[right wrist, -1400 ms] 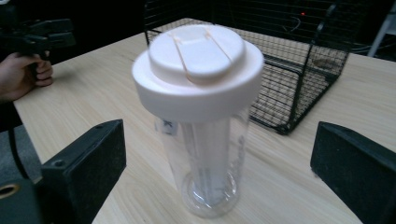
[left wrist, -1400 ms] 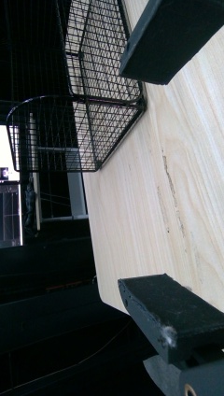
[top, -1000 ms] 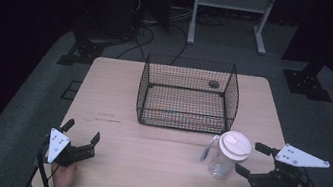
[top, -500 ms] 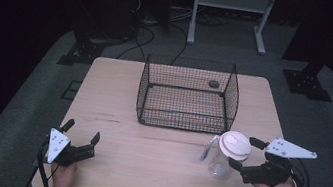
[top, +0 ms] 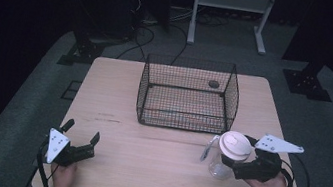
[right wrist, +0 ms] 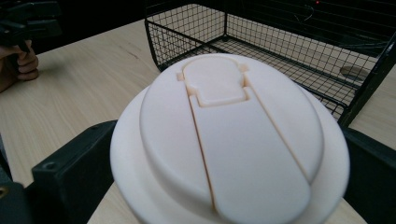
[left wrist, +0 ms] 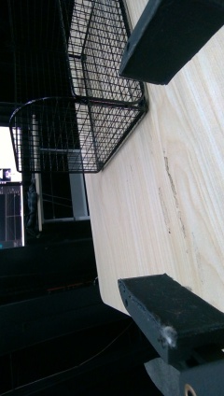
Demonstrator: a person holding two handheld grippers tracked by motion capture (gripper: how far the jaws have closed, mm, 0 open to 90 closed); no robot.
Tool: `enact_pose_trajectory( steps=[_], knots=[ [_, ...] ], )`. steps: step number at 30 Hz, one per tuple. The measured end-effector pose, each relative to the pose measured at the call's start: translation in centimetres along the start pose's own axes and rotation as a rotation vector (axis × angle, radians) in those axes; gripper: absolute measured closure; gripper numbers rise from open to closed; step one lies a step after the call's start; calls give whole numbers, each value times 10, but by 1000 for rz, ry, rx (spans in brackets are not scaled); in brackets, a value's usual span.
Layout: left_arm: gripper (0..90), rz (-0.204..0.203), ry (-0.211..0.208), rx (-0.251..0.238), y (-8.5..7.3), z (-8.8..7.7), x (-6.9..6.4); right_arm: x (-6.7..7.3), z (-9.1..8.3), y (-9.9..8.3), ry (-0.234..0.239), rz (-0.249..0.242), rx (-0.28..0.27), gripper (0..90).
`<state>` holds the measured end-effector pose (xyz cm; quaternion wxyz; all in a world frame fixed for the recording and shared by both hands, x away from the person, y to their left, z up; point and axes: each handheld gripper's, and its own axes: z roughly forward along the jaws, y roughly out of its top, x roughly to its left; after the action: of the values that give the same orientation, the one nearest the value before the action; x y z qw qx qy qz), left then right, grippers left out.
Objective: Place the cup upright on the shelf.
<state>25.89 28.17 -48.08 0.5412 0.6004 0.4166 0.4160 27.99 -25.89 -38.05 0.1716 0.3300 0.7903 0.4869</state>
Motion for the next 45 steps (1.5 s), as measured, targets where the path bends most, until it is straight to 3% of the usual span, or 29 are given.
enact_pose_trajectory(
  steps=[12, 14, 27, 45],
  knots=[
    [9, 0, 0, -1, 0, 0, 0, -2, 8, -1, 8, 9, 14, 4],
    [9, 0, 0, -2, 0, 0, 0, -2, 7, -1, 8, 11, 6, 36],
    [9, 0, 0, -1, 0, 0, 0, 1, 7, 3, 7, -10, 31, 44],
    [9, -3, 0, 0, 0, 0, 0, 7, 18, 59, 68, -66, 15, 45]
  ],
)
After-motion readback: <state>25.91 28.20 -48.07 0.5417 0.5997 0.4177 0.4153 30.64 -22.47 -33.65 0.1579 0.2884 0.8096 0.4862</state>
